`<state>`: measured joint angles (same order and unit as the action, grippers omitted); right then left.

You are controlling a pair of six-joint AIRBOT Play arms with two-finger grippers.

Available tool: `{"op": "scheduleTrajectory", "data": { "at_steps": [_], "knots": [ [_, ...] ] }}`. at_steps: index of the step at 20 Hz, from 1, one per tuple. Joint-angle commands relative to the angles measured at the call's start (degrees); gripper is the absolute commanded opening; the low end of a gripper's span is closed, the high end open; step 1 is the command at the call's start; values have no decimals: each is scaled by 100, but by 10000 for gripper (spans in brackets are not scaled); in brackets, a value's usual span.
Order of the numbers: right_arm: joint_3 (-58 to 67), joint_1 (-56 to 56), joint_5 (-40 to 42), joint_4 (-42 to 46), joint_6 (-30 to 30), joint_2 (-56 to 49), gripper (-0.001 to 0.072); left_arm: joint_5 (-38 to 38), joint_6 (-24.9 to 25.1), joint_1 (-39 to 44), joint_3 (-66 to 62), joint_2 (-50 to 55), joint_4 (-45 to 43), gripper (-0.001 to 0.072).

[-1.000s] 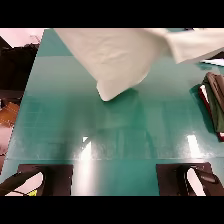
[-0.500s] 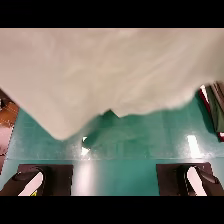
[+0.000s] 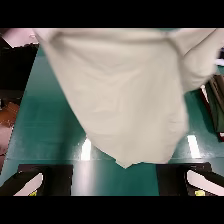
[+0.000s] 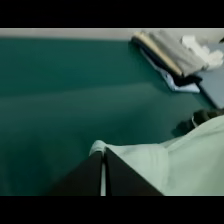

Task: Fold the shirts.

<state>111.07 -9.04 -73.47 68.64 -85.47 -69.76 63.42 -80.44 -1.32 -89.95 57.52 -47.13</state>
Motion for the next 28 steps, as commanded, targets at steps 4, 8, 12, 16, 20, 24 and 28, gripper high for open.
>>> {"op": "scheduleTrajectory", "data": {
  "at_steps": [4,8,12,16,20,24,28],
  "knots": [
    [-415,997,319,2201,-616,-1432,11,-1093,632,1027,852,1847,-31,24],
    [-415,916,745,2175,-713,-1714,17,-1449,391,868,852,2391,-37,25],
    [-415,584,673,1569,-706,-1681,422,-894,387,393,616,2371,-33,505],
    [-420,127,-216,339,-181,-1456,405,997,511,-146,380,2376,-107,505],
    [-1172,-13,-752,151,90,-896,405,1495,568,-153,1401,2223,-343,505],
    [-2618,87,-494,138,116,-28,405,640,590,444,3342,1941,-284,505],
    [-3783,264,9,136,114,839,405,-433,728,1174,4492,1945,256,506]
  ]
}}
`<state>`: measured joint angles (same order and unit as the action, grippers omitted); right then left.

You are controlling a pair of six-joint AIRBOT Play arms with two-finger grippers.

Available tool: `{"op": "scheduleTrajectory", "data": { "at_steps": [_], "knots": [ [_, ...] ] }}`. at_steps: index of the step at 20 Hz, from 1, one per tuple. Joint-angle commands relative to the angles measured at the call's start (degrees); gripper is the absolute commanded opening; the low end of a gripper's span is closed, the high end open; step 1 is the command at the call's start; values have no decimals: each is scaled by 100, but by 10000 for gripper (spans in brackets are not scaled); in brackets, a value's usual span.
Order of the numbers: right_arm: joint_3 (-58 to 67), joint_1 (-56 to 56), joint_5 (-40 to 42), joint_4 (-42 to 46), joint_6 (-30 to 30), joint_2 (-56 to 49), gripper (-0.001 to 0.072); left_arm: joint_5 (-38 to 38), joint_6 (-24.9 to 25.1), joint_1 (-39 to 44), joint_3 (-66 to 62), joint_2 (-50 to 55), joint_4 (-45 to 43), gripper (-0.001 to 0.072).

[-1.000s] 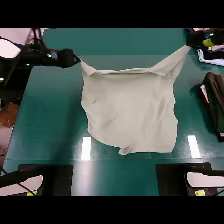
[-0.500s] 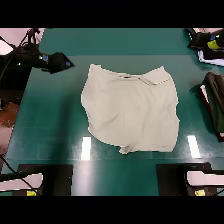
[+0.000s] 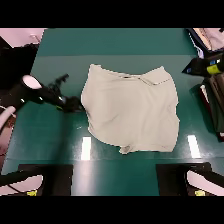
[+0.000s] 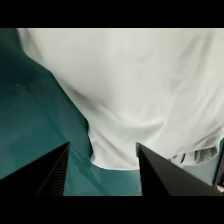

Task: Fold the shirts.

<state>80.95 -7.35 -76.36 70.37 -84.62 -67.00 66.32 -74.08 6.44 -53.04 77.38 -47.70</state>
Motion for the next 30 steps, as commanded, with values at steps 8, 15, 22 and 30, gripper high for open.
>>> {"op": "scheduleTrajectory", "data": {
  "at_steps": [8,15,22,30],
  "knots": [
    [-2052,105,614,-24,26,1825,307,-1434,-44,562,929,-42,1185,504],
    [-3309,72,389,-15,24,2120,316,-1462,210,560,922,-44,1386,24],
    [-4513,-1700,-605,-46,468,1554,481,-907,411,560,365,-197,1351,23],
    [-5289,-1989,-262,-533,723,741,448,-863,409,560,256,-227,1320,24]
  ]
}}
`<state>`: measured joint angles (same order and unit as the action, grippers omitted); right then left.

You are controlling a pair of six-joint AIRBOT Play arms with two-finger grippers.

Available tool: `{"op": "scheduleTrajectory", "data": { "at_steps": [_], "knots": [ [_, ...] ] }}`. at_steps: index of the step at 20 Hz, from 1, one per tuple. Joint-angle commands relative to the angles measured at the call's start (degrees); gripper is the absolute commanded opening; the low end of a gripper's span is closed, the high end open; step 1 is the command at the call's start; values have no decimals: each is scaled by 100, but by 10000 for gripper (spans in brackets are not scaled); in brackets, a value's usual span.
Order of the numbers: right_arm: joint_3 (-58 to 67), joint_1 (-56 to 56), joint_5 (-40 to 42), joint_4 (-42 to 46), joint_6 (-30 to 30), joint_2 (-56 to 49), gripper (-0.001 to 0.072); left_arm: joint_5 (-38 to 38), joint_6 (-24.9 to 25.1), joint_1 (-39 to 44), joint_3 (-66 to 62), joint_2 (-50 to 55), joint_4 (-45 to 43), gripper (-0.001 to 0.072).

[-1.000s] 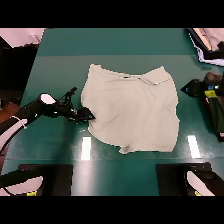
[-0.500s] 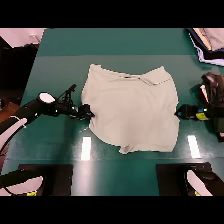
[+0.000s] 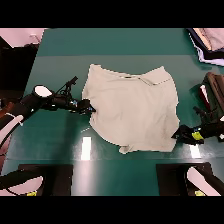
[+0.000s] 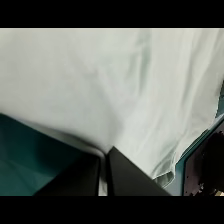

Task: Fold the shirts.

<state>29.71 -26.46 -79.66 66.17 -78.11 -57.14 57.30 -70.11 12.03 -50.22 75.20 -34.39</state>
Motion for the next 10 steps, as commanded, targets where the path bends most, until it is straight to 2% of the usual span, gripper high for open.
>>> {"op": "scheduleTrajectory", "data": {
  "at_steps": [1,2,4,6,10],
  "knots": [
    [-166,-79,109,-114,72,-275,445,39,11,0,-26,-9,-11,23],
    [-166,-79,144,-127,72,-306,404,37,11,0,-26,-9,-11,23],
    [-166,-79,203,-129,85,-369,227,42,11,0,-26,-9,-11,23],
    [-151,-79,216,-229,332,-404,15,52,9,0,-26,-11,-7,23],
    [485,-79,267,-920,363,229,13,-221,4,0,-197,-452,-7,22]
  ]
}}
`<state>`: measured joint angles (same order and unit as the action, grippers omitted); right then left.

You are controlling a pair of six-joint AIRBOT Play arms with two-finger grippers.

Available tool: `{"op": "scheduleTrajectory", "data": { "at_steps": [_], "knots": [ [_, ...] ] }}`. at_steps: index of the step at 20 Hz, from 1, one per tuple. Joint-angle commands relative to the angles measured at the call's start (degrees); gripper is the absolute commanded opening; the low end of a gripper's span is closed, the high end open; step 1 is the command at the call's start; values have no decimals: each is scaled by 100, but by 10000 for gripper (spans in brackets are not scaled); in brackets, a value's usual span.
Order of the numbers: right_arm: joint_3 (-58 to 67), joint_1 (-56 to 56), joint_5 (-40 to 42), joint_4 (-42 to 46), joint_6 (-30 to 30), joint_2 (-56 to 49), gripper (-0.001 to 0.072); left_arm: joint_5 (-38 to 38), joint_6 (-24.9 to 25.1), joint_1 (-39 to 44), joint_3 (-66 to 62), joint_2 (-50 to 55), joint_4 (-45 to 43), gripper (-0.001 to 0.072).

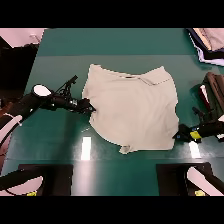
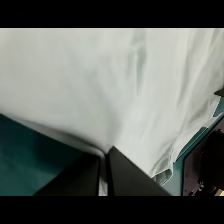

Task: Fold the shirts.

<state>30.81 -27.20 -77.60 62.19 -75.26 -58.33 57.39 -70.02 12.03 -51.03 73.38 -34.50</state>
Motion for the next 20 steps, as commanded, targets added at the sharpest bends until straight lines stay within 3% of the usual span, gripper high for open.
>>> {"op": "scheduleTrajectory", "data": {
  "at_steps": [1,6,12,16,20],
  "knots": [
    [719,-4,131,-868,79,623,13,-354,-4,0,-295,-527,-13,22],
    [3080,-4,922,-2144,76,1744,13,-485,-7,0,-2238,-1722,-487,23],
    [6109,-4,1519,-1836,68,2229,12,118,-337,0,-5587,-2197,-935,23],
    [7764,-4,964,-807,-411,1950,11,706,-708,0,-6961,-2199,-944,23],
    [8872,-4,-234,-673,-876,1029,11,1838,-1279,0,-6446,-2131,-1506,23]
  ]
}}
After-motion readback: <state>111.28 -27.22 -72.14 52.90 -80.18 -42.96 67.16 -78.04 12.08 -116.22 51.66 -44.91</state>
